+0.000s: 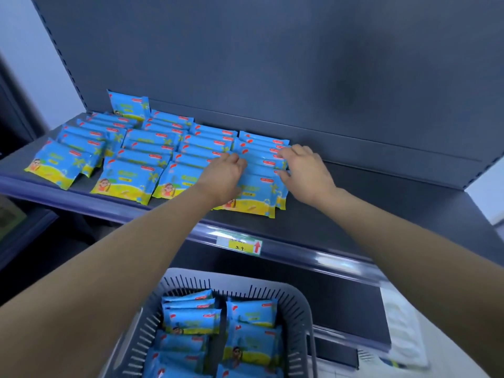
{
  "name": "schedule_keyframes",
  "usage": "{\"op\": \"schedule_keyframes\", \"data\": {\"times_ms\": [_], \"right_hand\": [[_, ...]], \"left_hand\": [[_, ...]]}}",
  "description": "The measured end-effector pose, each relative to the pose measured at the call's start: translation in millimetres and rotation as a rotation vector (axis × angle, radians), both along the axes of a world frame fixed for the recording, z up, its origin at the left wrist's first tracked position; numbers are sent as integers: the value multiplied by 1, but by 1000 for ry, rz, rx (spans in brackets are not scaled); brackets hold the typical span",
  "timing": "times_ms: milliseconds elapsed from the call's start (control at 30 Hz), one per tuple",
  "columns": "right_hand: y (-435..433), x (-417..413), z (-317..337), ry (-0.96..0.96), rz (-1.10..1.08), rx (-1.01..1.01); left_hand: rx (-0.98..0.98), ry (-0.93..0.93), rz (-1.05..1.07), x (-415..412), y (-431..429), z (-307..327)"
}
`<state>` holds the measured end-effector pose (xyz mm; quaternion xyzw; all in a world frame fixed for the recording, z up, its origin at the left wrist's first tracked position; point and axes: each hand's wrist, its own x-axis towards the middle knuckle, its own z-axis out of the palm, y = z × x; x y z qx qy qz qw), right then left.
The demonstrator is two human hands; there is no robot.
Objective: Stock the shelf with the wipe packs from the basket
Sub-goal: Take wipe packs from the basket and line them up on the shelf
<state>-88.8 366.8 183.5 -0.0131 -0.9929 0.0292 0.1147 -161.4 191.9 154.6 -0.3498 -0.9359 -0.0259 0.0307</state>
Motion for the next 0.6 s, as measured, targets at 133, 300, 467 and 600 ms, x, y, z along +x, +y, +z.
{"op": "schedule_keyframes", "data": {"times_ms": [133,300,467,600], "right_hand": [[-17,19,9,107,26,68],[-39,47,24,230,38,107],[-67,92,20,360,104,68],[-91,126,-29,266,152,59]], "left_hand": [[157,72,-42,17,-13,17],[390,206,-114,54,-40,49],[481,248,-212,104,-83,43],[409,92,-268,140,-111,-10]]}}
